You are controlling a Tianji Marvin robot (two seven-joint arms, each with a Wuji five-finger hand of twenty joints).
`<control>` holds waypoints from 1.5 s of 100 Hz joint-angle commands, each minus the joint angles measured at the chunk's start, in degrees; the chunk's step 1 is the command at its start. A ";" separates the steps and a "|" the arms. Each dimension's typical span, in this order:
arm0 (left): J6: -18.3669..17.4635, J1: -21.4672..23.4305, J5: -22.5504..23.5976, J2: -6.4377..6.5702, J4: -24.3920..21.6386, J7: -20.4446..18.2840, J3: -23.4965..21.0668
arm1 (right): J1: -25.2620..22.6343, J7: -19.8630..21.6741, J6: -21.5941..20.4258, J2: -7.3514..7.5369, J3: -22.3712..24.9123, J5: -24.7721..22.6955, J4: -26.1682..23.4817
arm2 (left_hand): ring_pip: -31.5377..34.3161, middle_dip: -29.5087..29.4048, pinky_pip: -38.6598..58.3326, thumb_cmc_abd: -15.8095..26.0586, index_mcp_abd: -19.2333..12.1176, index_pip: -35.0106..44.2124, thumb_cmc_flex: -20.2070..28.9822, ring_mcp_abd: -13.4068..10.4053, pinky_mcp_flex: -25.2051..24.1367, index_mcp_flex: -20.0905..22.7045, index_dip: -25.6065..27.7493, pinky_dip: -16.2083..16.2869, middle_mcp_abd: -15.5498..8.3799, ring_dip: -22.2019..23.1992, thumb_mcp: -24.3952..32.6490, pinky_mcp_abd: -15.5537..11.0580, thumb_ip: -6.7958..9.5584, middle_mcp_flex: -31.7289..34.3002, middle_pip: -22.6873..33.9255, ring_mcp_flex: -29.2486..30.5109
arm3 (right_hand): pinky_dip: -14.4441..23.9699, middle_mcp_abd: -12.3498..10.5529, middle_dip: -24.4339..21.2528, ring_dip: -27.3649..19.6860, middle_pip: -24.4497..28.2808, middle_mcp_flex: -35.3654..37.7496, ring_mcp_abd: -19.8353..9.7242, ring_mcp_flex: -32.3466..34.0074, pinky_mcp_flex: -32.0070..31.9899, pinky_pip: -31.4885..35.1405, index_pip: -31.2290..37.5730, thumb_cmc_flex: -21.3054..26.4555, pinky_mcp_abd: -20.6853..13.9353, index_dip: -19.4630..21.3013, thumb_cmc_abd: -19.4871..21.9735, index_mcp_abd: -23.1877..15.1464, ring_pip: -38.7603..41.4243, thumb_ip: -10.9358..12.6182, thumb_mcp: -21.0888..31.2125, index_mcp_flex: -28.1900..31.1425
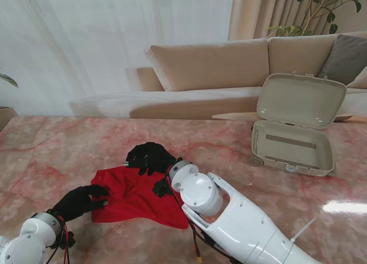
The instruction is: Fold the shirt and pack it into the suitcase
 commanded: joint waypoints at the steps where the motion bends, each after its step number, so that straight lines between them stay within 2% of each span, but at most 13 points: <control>1: -0.21 0.33 -0.18 -0.09 -1.02 0.05 -0.18 | -1.50 1.24 -0.08 1.74 1.30 -0.23 -1.45 | -1.52 -0.39 -0.34 1.64 0.50 0.12 0.17 1.72 0.11 0.56 0.00 -0.45 0.27 -0.63 -0.92 0.82 0.93 -0.36 -1.01 -0.53 | 1.28 -0.81 -0.79 0.69 -0.33 -1.15 -1.04 -0.84 -0.36 1.54 -0.46 -1.90 -0.51 1.10 0.69 -1.54 0.50 2.28 -1.38 0.21; 26: -0.40 0.54 0.23 0.02 -3.48 -0.85 -1.44 | -8.60 5.31 -0.31 6.06 8.55 -6.56 -8.81 | -1.74 -0.51 -0.43 1.55 0.36 0.12 0.07 1.81 0.24 0.98 0.08 -0.58 0.45 -0.84 -0.93 0.76 0.90 -0.16 -1.25 -0.41 | 1.42 -1.02 -0.34 0.75 0.20 0.73 -1.41 -0.82 -0.62 1.25 -0.01 -1.73 -0.89 1.49 1.20 -1.46 0.65 2.38 -2.15 1.49; 31: -0.45 0.35 0.14 0.02 -3.85 -0.92 -1.48 | -10.14 6.41 -0.67 6.87 10.06 -7.93 -9.88 | -1.64 -0.52 -0.45 1.54 0.27 0.09 0.02 0.68 0.28 1.04 0.09 -0.61 0.37 -0.86 -0.95 0.74 0.88 -0.04 -1.26 0.07 | 1.46 -1.16 -0.21 0.76 0.31 1.10 -1.53 -0.83 -0.61 1.23 0.05 -1.70 -0.90 1.55 1.25 -1.50 0.65 2.40 -2.24 1.64; 34: -0.43 0.13 -0.02 0.03 -4.02 -0.99 -1.41 | -11.04 6.98 -0.96 7.30 10.95 -8.75 -10.42 | -1.83 -0.54 -0.46 1.53 0.34 0.05 0.04 1.58 0.29 1.08 0.08 -0.63 0.42 -0.93 -0.94 0.73 0.89 -0.06 -1.32 -0.15 | 1.48 -1.24 -0.12 0.75 0.42 1.43 -1.60 -0.85 -0.61 1.22 0.13 -1.63 -0.90 1.60 1.23 -1.42 0.63 2.41 -2.28 1.85; 47: -0.39 -1.92 -1.47 0.26 -3.73 -2.09 -0.07 | -14.48 9.10 -2.04 8.70 14.19 -11.17 -12.24 | -1.88 -0.58 -0.47 1.71 0.36 -0.16 -0.12 0.72 0.29 1.06 0.02 -0.66 0.49 -0.99 -0.95 0.73 0.89 -0.09 -1.45 0.07 | 1.46 -1.32 0.35 0.64 0.88 2.74 -2.03 -0.86 -0.77 0.92 0.52 -1.29 -1.40 1.84 1.46 -1.33 0.42 2.44 -2.42 2.69; 50: -0.39 -2.58 -1.80 0.35 -3.46 -2.49 0.48 | -15.21 9.54 -2.28 8.94 14.81 -11.42 -12.57 | -2.08 -0.59 -0.47 1.78 0.42 -0.23 -0.14 1.78 0.29 1.02 0.01 -0.67 0.51 -1.04 -0.95 0.73 0.89 -0.11 -1.47 -0.28 | 1.46 -1.29 0.45 0.60 0.97 2.94 -2.07 -0.91 -0.80 0.86 0.59 -1.21 -1.52 1.89 1.54 -1.23 0.35 2.44 -2.47 2.82; 57: -0.42 -4.11 -2.54 0.58 -2.53 -3.47 1.86 | -16.67 10.49 -2.89 9.39 15.94 -11.57 -13.16 | -1.94 -0.59 -0.46 1.91 0.34 -0.37 -0.20 0.65 0.29 0.88 0.01 -0.68 0.44 -1.02 -0.95 0.73 0.89 -0.16 -1.50 0.04 | 1.39 -1.21 0.70 0.53 1.13 3.18 -2.15 -0.95 -0.87 0.60 0.70 -0.73 -1.93 1.90 1.63 -1.09 0.20 2.27 -2.71 2.97; 70: -0.04 -6.37 -3.86 0.99 -0.67 -5.26 4.34 | -18.14 11.57 -4.60 9.81 16.49 -11.09 -12.91 | -2.04 -0.55 -0.50 2.04 0.41 -0.44 -0.26 0.76 0.38 0.78 0.09 -0.74 0.56 -1.05 -0.95 0.66 0.91 -0.22 -1.46 0.01 | 1.29 -1.21 1.13 0.35 1.44 3.47 -2.38 -1.12 -0.90 0.25 1.09 0.05 -2.37 1.45 1.78 -1.18 -0.15 1.67 -3.43 3.02; 76: 0.23 -7.08 -4.33 1.14 0.13 -5.96 5.29 | -18.24 11.94 -5.23 9.87 16.20 -10.69 -12.29 | -2.14 -0.53 -0.52 2.07 0.39 -0.45 -0.25 1.89 0.39 0.75 0.14 -0.78 0.54 -1.02 -0.94 0.66 0.92 -0.29 -1.44 -0.49 | 1.08 -1.29 1.20 0.07 1.39 3.36 -2.39 -1.64 -1.15 -0.27 1.28 0.29 -2.66 1.18 2.08 -1.10 -0.74 1.53 -3.68 2.84; 84: 0.36 -7.70 -4.64 1.36 1.10 -6.90 6.26 | -18.04 12.21 -5.64 9.81 15.50 -9.71 -11.06 | -1.92 -0.51 -0.52 2.07 0.33 -0.44 -0.23 0.73 0.39 0.69 0.18 -0.79 0.47 -0.95 -0.94 0.66 0.93 -0.33 -1.40 -0.11 | 0.51 -1.27 1.41 -0.71 1.49 3.55 -1.99 -2.09 -1.42 -1.49 2.08 0.83 -2.60 0.38 2.34 -1.15 -2.20 1.32 -4.37 2.68; 91: 0.45 -7.97 -4.44 1.58 1.83 -7.73 6.75 | -17.67 12.70 -5.77 9.77 14.77 -8.57 -9.95 | -2.04 -0.48 -0.52 2.13 0.33 -0.41 -0.25 1.89 0.39 0.64 0.22 -0.80 0.39 -0.96 -0.95 0.66 0.93 -0.41 -1.36 -0.53 | 0.21 -1.17 1.55 -1.23 1.62 3.70 -1.82 -2.78 -1.69 -2.06 2.61 1.02 -2.68 -0.14 2.68 -1.03 -3.20 1.25 -4.64 2.58; 131: 0.40 -5.73 2.36 2.25 2.86 -9.55 5.17 | -12.70 15.56 -5.09 9.27 9.55 -4.75 -1.95 | -1.68 -0.33 -0.70 2.06 0.41 -0.02 -0.05 1.47 0.50 0.48 0.35 -1.02 0.35 -0.83 -0.90 0.58 0.93 -0.43 -0.95 -0.45 | -0.70 -0.97 2.21 -2.34 2.97 5.19 -1.90 -2.26 -1.24 -2.57 5.65 1.19 -2.62 -1.94 3.07 -1.28 -4.28 0.98 -5.00 2.99; 150: 0.56 -5.80 2.53 2.19 4.02 -9.05 5.32 | -10.39 17.02 -4.76 9.13 7.73 -3.93 1.44 | -1.40 -0.21 -1.02 1.93 0.85 0.27 0.24 0.59 1.22 0.64 0.26 -1.50 0.43 -0.83 -0.84 -0.03 0.94 -0.34 -0.58 0.15 | -0.84 -1.17 2.44 -2.52 3.75 6.18 -2.40 -1.25 -0.77 -1.66 7.58 1.04 -2.73 -2.90 2.03 -1.57 -3.85 0.42 -3.86 3.41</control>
